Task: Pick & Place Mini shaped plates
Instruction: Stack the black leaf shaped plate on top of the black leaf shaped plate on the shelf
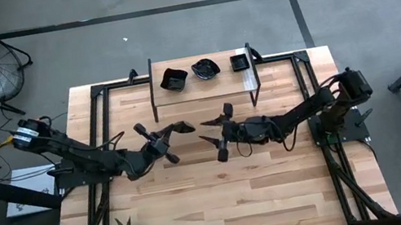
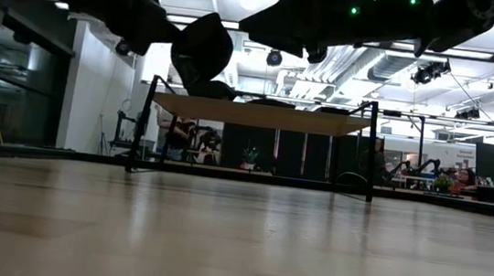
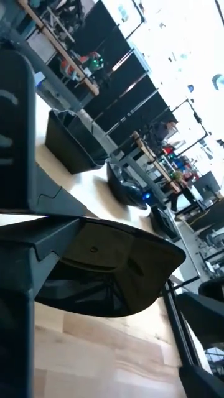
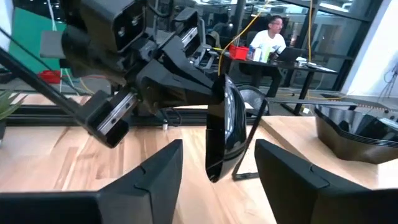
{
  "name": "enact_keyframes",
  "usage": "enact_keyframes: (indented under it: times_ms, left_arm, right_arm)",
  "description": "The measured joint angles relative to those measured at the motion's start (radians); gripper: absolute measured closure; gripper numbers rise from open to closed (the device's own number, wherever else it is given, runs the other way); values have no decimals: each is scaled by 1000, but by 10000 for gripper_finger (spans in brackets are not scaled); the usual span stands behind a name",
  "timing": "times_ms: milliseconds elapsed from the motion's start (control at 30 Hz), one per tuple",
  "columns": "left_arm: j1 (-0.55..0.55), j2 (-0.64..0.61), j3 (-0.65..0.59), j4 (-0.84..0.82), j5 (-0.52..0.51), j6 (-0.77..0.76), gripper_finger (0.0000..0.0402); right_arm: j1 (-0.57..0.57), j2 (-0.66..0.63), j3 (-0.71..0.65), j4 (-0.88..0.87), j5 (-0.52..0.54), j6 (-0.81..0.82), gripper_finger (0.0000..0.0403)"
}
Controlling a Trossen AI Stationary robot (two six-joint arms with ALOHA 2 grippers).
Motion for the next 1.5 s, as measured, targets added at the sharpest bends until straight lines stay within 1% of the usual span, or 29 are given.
enact_keyframes:
  times_ms: [133, 267, 333, 467, 533, 700, 867, 1000, 1167, 1400, 1500]
  left_arm:
    - [29, 14, 20, 20, 30, 40, 401]
    - [57, 38, 66, 21, 79, 98, 401]
    - [67, 58, 89, 20, 85, 124, 401]
    - [77, 95, 123, 19, 80, 148, 401]
    - [80, 110, 132, 18, 75, 148, 401]
    - [80, 130, 140, 20, 57, 147, 401]
    - [80, 130, 140, 44, 37, 142, 401]
    - [80, 130, 149, 70, 33, 180, 401]
    - [80, 136, 177, 71, 25, 231, 401]
    - [81, 155, 202, 68, 1, 270, 401]
    - [81, 169, 202, 76, -46, 274, 401]
  right_arm:
    - [-23, 0, 0, 2, -22, 20, 204]
    - [-35, 0, 0, 11, -13, 19, 203]
    - [-40, 0, 0, 12, -8, 18, 203]
    - [-47, 0, 0, 11, -2, 22, 204]
    - [-48, 0, 0, 7, 20, 29, 209]
    - [-47, 0, 0, 5, 76, 21, 230]
    - [-47, 0, 0, -13, 78, 31, 255]
    - [-47, 0, 0, -19, 79, 42, 267]
    - [-47, 0, 0, -19, 103, 41, 269]
    - [-47, 0, 0, -4, 170, 41, 270]
    - [-47, 0, 0, 13, 181, 42, 270]
